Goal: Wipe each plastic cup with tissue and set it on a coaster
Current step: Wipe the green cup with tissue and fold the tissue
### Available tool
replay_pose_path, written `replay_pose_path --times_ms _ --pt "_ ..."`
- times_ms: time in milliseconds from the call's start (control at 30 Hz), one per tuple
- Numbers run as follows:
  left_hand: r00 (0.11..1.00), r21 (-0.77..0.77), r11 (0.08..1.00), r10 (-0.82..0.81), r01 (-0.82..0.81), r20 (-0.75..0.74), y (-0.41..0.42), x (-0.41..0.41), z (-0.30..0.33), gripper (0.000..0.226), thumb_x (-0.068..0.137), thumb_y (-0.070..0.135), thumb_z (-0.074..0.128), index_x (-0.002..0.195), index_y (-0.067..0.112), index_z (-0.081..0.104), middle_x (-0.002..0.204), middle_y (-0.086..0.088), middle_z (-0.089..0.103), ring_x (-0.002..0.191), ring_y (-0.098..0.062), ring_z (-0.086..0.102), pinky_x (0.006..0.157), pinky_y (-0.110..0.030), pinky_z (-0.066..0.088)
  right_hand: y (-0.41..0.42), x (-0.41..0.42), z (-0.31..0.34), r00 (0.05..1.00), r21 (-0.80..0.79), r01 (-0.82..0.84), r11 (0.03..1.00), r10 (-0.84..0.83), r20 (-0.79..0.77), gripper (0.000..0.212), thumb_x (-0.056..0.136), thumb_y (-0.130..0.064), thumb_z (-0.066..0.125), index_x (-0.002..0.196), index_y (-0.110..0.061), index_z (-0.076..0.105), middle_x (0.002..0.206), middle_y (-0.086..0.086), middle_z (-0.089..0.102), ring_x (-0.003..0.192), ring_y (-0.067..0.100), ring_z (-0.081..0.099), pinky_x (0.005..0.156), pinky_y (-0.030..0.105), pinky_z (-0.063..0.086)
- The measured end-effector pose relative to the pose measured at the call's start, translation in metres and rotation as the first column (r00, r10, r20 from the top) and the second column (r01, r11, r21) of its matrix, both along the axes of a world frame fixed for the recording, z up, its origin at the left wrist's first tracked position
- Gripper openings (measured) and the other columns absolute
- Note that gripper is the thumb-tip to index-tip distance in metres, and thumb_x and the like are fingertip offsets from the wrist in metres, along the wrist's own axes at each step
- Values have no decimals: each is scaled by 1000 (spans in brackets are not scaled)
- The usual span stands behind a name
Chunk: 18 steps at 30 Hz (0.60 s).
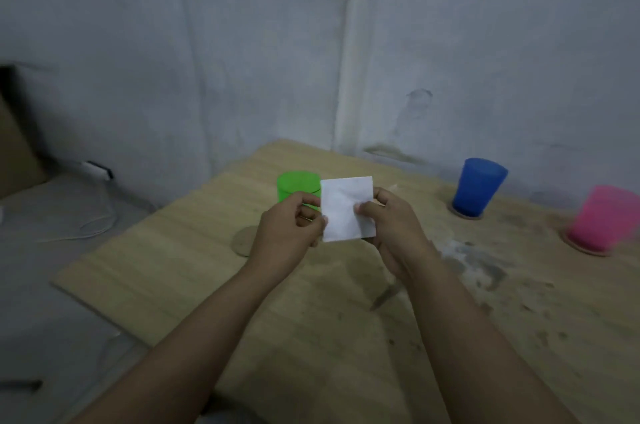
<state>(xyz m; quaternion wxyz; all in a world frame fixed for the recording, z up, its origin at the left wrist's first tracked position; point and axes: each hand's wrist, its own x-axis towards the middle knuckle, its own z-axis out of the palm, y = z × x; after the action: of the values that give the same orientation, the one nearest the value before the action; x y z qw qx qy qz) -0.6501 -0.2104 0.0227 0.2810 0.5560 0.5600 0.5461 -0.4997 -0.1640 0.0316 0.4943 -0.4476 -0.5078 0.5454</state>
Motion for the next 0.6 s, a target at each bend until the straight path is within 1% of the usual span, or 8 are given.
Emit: replay_pose_path --times_ms 67,133,200,267,367,467,533,600 --pt "999 10 999 31 -32 6 -6 -15 -9 24 81 1 66 81 25 62 68 -1 60 59 -14 59 64 -42 57 4 -11 -8 997 -16 39 999 -40 -60 18 75 -5 58 83 -12 72 103 17 71 89 31 64 88 56 49" --pt "996 58 995 86 -85 -10 -8 -29 -18 25 81 1 66 77 26 64 67 -1 61 63 -18 62 61 -37 56 11 -16 -16 985 -72 89 993 -98 -144 18 81 1 54 84 -10 69 102 18 69 86 30 63 83 51 51" --pt "984 130 976 177 -173 -24 -8 -40 -26 23 81 3 66 77 26 65 68 5 64 65 -11 62 63 -26 55 18 -16 -23 958 -139 130 982 -160 -238 20 84 3 51 87 -9 66 102 17 67 85 30 62 76 43 50" --pt "965 190 949 261 -253 -19 -4 -48 -30 23 82 2 64 86 25 63 79 6 66 70 1 60 66 -11 48 24 -16 -30 929 -193 188 963 -238 -283 21 85 4 49 85 -10 64 102 16 65 85 30 60 72 39 47" --pt "966 166 952 254 -258 47 11 -50 -35 33 82 -1 60 104 24 56 107 -2 61 92 -3 57 77 -14 46 33 -18 -41 898 -251 280 927 -345 -272 25 85 5 46 78 -13 61 97 12 62 85 27 55 66 34 42" --pt "983 101 978 182 -183 13 29 -44 -44 59 79 11 72 129 24 43 126 1 47 111 -7 48 93 -25 42 41 -23 -51 876 -267 335 904 -403 -264 27 84 5 47 77 -15 63 93 6 64 87 26 56 72 35 43" --pt "996 15 996 92 -91 -12 37 -40 -47 93 73 27 80 146 26 22 138 3 38 123 -9 41 102 -28 37 43 -27 -55 864 -262 347 901 -415 -284 29 83 5 46 81 -17 65 101 7 66 91 28 59 75 37 46" --pt "1000 -56 998 29 -30 -8 44 -35 -48 119 66 35 84 149 35 -2 142 7 35 128 -11 39 105 -32 36 45 -31 -57 852 -255 345 903 -416 -318 30 83 5 46 86 -17 66 107 9 66 93 29 60 75 36 48"
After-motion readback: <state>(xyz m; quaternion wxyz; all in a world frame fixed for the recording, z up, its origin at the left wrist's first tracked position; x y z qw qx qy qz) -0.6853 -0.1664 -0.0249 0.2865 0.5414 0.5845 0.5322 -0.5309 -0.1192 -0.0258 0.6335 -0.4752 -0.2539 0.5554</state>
